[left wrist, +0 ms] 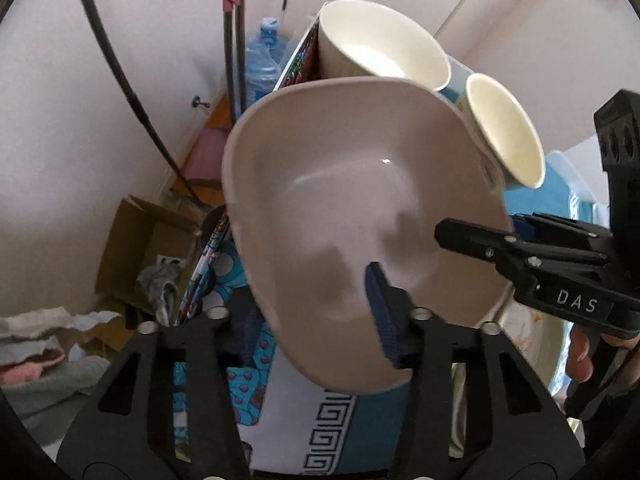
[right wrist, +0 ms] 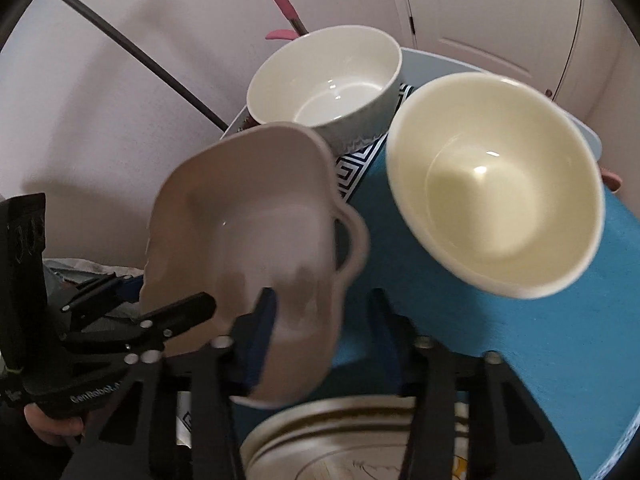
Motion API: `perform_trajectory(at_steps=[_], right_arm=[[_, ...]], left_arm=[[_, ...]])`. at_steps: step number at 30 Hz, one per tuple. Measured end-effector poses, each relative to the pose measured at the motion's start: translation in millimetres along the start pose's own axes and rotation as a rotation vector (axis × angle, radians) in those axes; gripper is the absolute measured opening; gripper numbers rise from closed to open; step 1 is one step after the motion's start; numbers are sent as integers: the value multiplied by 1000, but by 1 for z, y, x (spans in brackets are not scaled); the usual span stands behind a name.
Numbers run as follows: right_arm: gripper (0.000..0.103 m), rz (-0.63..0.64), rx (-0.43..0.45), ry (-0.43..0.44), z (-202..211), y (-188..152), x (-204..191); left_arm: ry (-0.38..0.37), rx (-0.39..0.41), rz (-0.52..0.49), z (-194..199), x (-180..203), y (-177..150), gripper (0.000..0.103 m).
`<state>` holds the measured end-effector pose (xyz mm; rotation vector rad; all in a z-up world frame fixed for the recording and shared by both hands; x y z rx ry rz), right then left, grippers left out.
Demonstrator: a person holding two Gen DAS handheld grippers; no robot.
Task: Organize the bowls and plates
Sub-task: 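Grasp the rim of the taupe square bowl with both tools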
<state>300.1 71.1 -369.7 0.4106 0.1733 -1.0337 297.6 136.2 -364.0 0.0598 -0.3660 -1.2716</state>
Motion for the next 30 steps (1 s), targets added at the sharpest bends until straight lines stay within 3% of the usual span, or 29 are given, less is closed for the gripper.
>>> perform_trajectory(at_steps=[4, 9, 18, 25, 30], right_arm=[[25, -17, -7, 0, -5, -3, 0], [14, -27, 2, -17, -6, -8, 1], [13, -18, 99, -40, 36, -32, -11], [13, -34, 245, -66, 114, -65, 4], [13, -70, 319, -109, 178, -121, 28]], left_arm=[[8, -25, -9, -8, -6, 3, 19], [16, -8, -15, -6, -12, 4, 16], [47, 89, -82, 37, 5, 10, 16], [52, 175, -187, 77, 68, -3, 16], [18, 203, -259, 93, 139, -29, 16]])
Point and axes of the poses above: each gripper's, at about its wrist camera, not at the fingertips, and z roughly against the way its jaws point, x to its right, y to its top, the point moved 8 cm from there along -z, roughly the way its jaws point, and after that the axes turned 2 degrees about z, right-handed, at the moved point
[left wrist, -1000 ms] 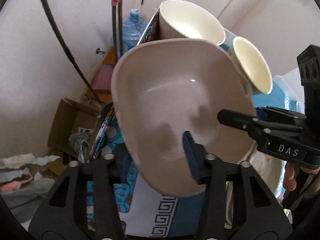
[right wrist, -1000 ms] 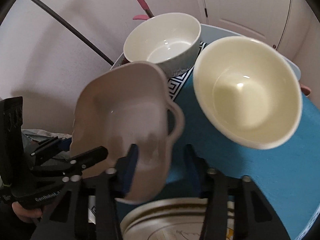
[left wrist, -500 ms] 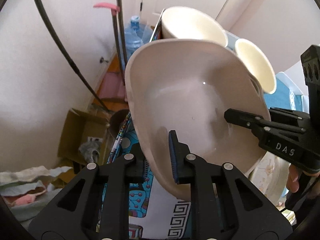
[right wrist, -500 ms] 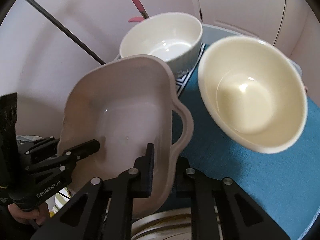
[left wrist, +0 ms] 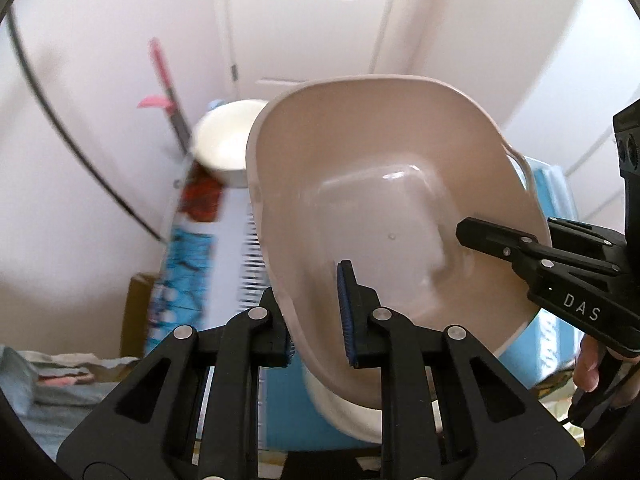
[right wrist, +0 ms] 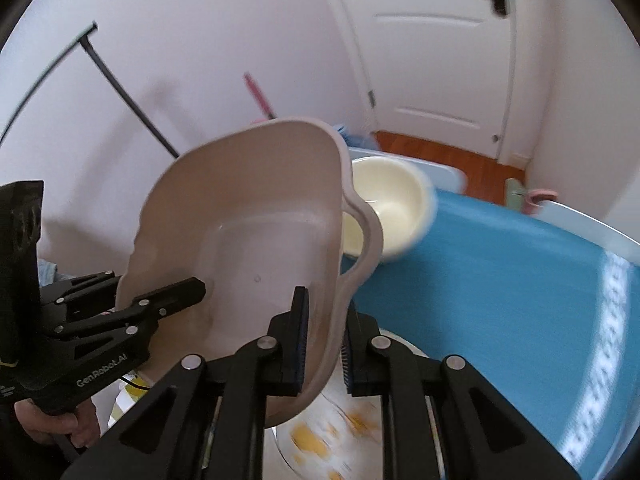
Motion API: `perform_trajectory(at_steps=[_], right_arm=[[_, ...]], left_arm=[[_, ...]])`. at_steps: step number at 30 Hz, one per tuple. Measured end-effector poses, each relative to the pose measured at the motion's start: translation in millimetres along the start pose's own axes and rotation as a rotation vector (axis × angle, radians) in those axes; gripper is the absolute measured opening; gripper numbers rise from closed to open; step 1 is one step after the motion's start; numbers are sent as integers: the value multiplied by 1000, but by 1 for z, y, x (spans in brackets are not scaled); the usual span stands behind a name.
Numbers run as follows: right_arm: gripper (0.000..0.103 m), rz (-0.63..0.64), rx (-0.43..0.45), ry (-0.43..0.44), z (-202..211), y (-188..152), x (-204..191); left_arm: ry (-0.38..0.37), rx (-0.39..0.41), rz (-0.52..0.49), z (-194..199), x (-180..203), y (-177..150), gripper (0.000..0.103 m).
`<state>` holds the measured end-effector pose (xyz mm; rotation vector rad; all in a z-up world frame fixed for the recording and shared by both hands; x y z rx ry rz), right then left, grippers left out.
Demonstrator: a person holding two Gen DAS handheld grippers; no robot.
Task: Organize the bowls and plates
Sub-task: 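Grasp the rim of the taupe square bowl with both tools, then carry the taupe bowl with both tools and set it on the table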
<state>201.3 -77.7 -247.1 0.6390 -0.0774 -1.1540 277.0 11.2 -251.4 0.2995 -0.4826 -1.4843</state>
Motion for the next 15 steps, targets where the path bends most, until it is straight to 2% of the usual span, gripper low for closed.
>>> perform_trajectory(at_steps=[6, 8, 11, 12, 15], right_arm=[[13, -85, 43, -98, 82, -63, 73], [13, -128, 43, -136, 108, -96, 106], [13, -185, 31, -181, 128, -123, 152], [13, -198, 28, -191, 121, -121, 152], [13, -262, 4, -227, 126, -147, 188]], left_arm=[[-87, 2, -99, -2, 111, -20, 16], [-121, -15, -126, -9, 146, -30, 16], [-172, -55, -165, -27, 200, -47, 16], [-188, -72, -176, -33, 213, -53, 16], [-222, -126, -221, -51, 248, -73, 16]])
Point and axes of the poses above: each gripper's, at about its wrist camera, not at the fingertips, and z roughly against the way its jaws point, x to its right, y to its top, the point moved 8 cm from there along -z, roughly the way its jaws point, and after that the axes turned 2 degrees about z, right-handed, at the moved point
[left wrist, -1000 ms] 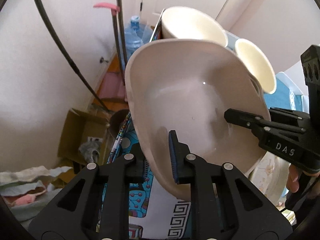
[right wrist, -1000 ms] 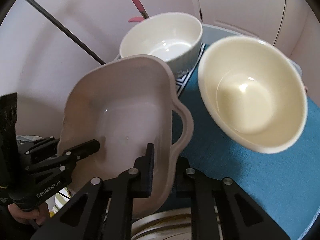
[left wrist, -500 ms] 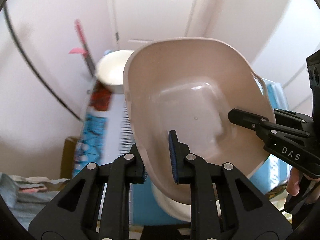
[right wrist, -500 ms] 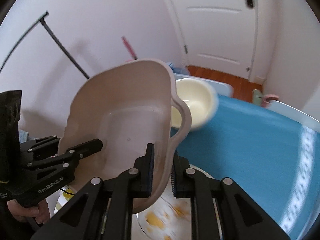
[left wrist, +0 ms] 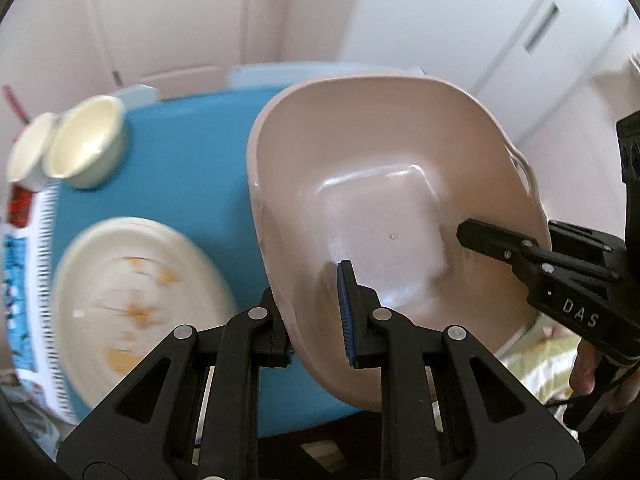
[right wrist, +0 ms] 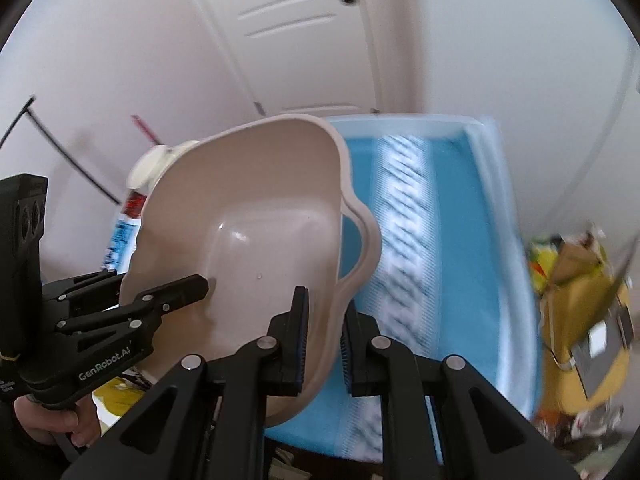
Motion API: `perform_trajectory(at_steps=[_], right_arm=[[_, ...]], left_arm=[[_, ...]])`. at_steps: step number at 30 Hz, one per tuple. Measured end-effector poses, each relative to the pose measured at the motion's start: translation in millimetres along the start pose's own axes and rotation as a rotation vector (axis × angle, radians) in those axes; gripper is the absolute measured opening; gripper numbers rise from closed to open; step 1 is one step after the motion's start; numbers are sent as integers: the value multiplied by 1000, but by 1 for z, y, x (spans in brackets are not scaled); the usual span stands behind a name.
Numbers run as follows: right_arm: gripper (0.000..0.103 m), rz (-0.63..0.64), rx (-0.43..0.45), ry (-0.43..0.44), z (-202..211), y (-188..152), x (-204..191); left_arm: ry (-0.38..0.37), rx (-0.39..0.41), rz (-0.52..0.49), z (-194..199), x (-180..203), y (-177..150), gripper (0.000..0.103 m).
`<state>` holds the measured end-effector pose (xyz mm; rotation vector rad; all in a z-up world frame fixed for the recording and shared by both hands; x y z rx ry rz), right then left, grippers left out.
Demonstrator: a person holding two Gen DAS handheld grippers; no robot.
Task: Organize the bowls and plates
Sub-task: 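Carry the taupe bowl with both tools and set it on the table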
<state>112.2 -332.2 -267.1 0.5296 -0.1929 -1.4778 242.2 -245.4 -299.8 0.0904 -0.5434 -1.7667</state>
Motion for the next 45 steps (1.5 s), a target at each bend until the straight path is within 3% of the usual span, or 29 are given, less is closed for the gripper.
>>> perform_trajectory(at_steps=[6, 10, 24, 26, 27, 28, 30, 31, 32, 34, 43, 45], right_arm=[[13, -62, -36, -25, -21, -34, 46], [13, -69, -45, -26, -56, -26, 53], [13, -84, -68, 10, -69, -32, 68], [13, -90, -71, 19, -69, -31, 67], [13, -94, -73, 31, -70, -31, 67], [14, -96, -72, 31, -70, -31, 67], [25, -101, -69, 34, -70, -31, 68], [31, -111, -65, 41, -70, -30, 69], [44, -118, -60, 50, -70, -30, 70], [52, -129, -54, 56, -68, -29, 71], [52, -145, 0, 32, -49, -20, 75], [57, -143, 23, 14, -40, -16, 76]], left_arm=[[-8, -59, -54, -49, 32, -12, 16], [6, -67, -71, -72, 30, -16, 16], [68, -108, -129, -98, 44, -18, 17], [89, -117, -146, -100, 45, -18, 24], [92, -119, -152, -100, 46, -18, 35], [92, -118, -157, -101, 46, -18, 54], [88, -103, -157, -99, 47, -17, 75], [83, -91, -157, -96, 48, -15, 76], [81, -88, -159, -96, 49, -14, 76], [91, -89, -170, -96, 49, -14, 76], [86, -62, -181, -73, 50, -11, 76], [100, -47, -184, -65, 48, -6, 76]])
Point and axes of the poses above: each gripper's, at about its wrist camera, not at the fingertips, and z roughly against the way its jaws point, x to its right, y to its top, the point moved 8 cm from there along -z, roughly the way its jaws point, and after that the axes turned 2 degrees about z, right-handed, at the moved point
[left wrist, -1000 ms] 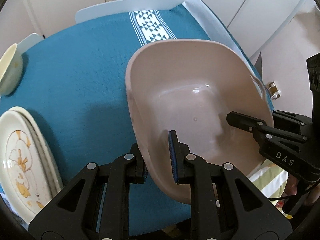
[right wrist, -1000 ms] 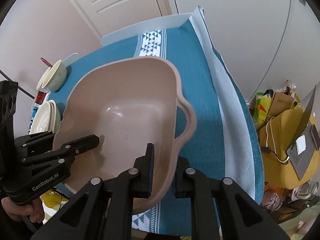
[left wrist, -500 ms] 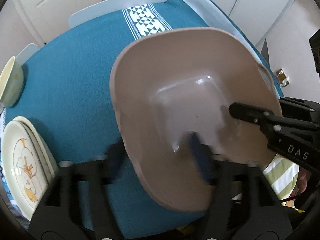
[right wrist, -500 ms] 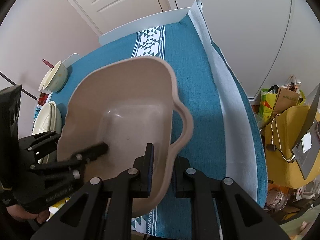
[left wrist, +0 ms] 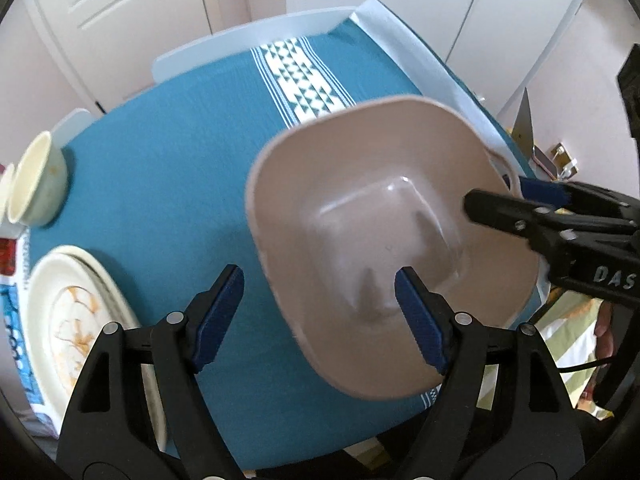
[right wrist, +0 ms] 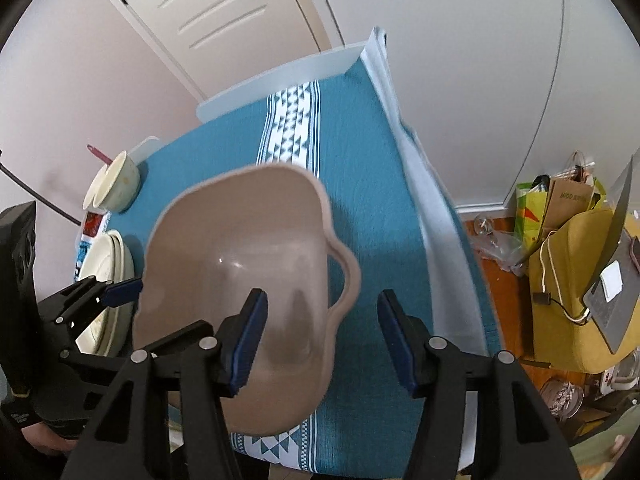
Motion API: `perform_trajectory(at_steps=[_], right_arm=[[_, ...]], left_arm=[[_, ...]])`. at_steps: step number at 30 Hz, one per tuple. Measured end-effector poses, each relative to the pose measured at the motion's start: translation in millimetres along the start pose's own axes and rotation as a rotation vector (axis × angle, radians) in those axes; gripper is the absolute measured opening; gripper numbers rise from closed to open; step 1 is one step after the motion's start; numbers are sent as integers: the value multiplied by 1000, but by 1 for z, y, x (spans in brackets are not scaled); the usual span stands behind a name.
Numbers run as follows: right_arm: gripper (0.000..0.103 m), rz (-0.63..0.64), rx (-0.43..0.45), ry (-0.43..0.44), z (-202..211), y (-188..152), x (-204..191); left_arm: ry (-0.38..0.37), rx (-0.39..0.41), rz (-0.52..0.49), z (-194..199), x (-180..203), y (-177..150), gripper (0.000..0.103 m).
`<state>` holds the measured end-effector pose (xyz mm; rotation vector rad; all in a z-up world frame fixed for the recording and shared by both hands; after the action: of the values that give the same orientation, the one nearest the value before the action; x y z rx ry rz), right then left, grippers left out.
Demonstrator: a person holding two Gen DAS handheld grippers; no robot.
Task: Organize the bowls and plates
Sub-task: 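Carry the taupe bowl with both tools and set it on the table, then grasp the rim of the cream bowl with both tools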
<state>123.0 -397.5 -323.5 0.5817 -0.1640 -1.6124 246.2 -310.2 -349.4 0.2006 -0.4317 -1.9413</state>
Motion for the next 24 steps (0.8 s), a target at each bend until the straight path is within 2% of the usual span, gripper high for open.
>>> perform_trajectory(at_steps=[3, 7, 11, 13, 14, 15, 16, 19, 20, 24], right_arm=[[71, 26, 59, -27, 23, 11, -3], [72, 101, 139, -50, 59, 32, -23], [73, 233, 270, -8, 106, 66, -79], [86, 304, 318, 18, 120, 80, -111], [98, 337, 335, 41, 125, 86, -129], [102, 355, 345, 62, 127, 89, -140], [102, 371, 362, 104, 129, 95, -158], [102, 354, 385, 231, 125, 108, -197], [102, 351, 369, 242, 119, 111, -208], [102, 377, 318, 183, 94, 128, -245]], left_arm=[[2, 25, 19, 18, -8, 5, 76], [14, 113, 39, 61, -22, 14, 76], [54, 269, 96, 129, -52, 25, 79], [93, 339, 135, 158, -69, 28, 92], [113, 380, 157, 175, -80, 28, 97], [136, 425, 181, 192, -92, 28, 103], [158, 465, 201, 206, -105, 28, 103], [197, 486, 239, 227, -140, 25, 103], [211, 476, 255, 229, -155, 25, 103], [222, 442, 353, 228, -220, 20, 103]])
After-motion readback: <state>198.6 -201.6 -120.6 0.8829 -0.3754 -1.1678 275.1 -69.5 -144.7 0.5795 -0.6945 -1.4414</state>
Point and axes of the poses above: each gripper's, at about its wrist camera, not at the fingertips, and z roughly against the way its jaws point, x to its right, y to its top, the point moved 8 cm from there along -z, roughly the way its jaws point, and after that the axes turned 2 degrees about z, right-handed, at the moved point
